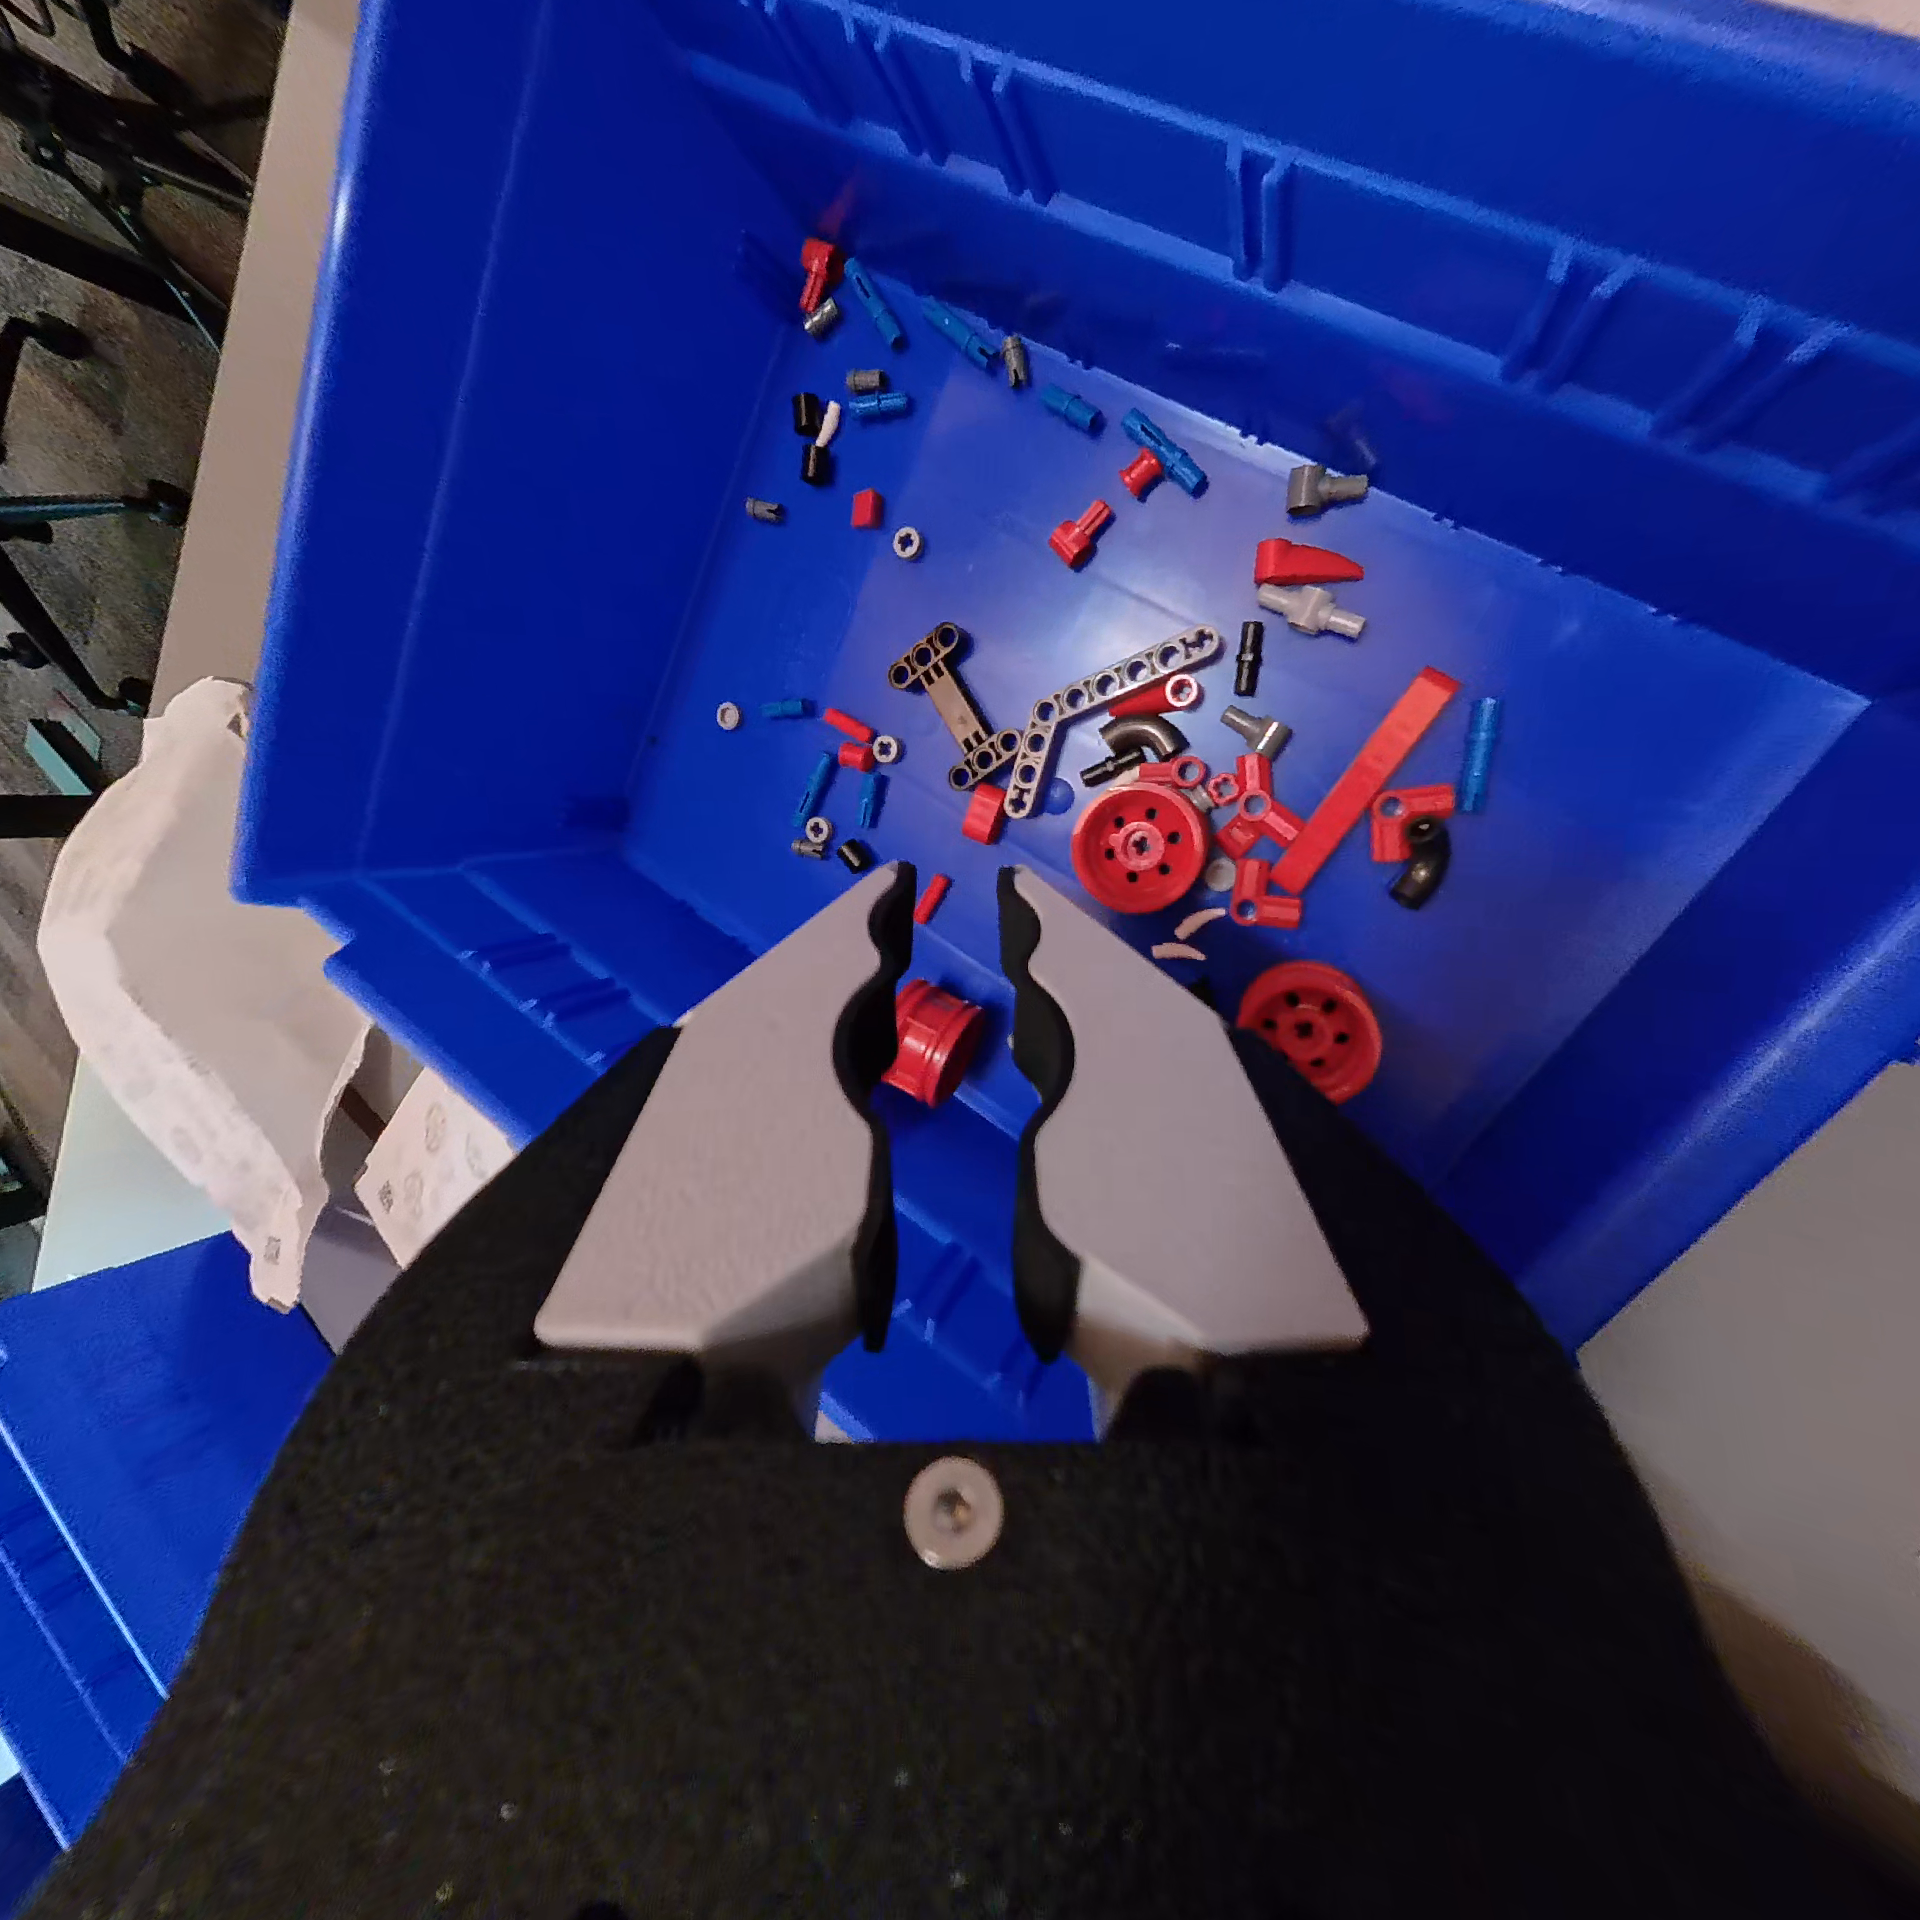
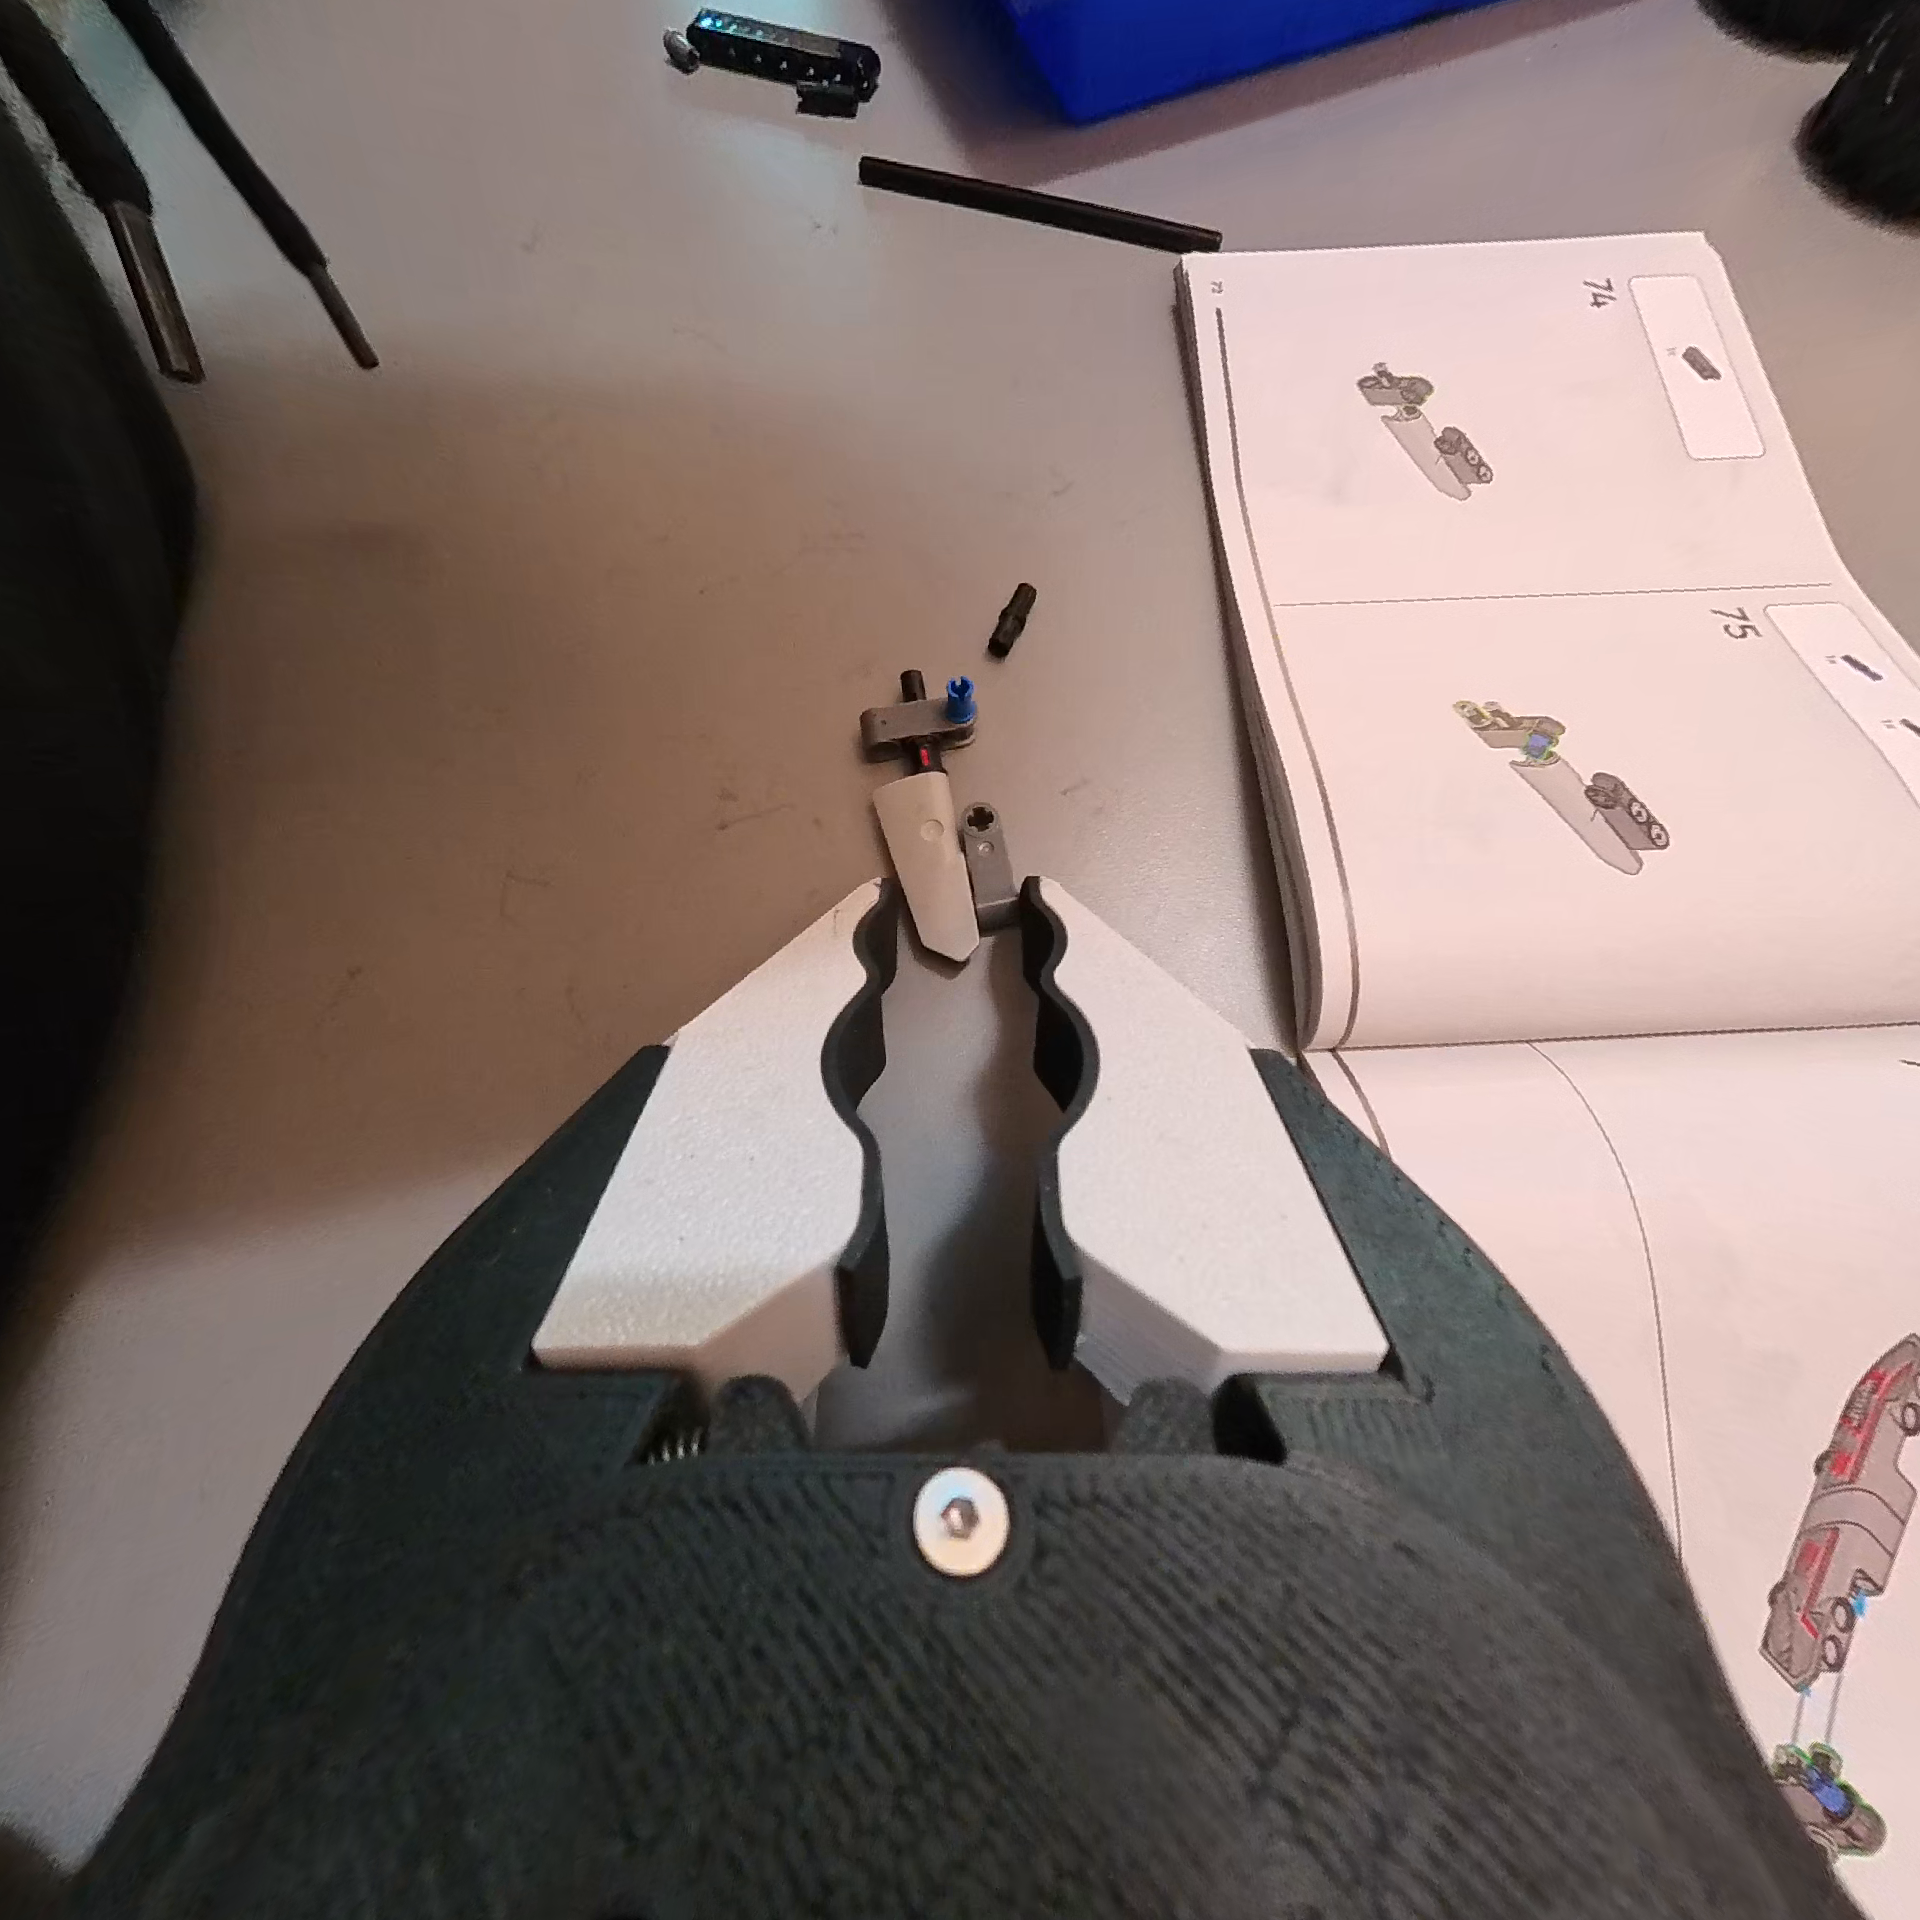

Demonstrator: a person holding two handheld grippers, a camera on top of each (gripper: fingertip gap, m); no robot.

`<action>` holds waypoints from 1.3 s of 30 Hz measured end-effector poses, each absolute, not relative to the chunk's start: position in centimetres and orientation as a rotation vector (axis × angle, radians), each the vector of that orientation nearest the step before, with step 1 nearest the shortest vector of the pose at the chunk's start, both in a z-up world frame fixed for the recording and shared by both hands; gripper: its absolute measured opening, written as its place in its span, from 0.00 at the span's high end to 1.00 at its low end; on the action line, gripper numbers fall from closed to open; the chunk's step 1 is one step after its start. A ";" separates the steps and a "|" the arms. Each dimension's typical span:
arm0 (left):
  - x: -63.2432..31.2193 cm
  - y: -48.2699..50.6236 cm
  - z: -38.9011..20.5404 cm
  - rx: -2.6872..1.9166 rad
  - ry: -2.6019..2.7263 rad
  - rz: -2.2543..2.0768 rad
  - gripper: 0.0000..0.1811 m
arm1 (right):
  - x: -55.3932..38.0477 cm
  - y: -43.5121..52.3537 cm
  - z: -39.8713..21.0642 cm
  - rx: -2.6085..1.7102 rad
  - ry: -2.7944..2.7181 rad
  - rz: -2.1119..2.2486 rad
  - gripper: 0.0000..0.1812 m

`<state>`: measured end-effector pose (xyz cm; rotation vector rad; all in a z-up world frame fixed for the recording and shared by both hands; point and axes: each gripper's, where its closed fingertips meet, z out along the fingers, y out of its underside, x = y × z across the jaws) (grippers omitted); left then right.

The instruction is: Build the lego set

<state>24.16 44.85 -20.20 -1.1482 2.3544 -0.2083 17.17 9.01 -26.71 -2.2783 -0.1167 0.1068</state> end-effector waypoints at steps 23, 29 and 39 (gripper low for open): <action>25.5 46.9 -14.1 -1.184 2.036 -0.435 0.94 | 16.8 8.9 -26.6 -2.274 -0.114 0.181 0.88; 25.6 47.7 -12.0 -1.165 1.932 -0.477 0.95 | 16.8 8.9 -26.6 -2.275 -0.113 0.173 0.89; 22.8 37.7 -10.6 -0.996 2.171 -0.984 0.95 | 16.8 8.9 -26.7 -2.277 -0.125 0.141 0.89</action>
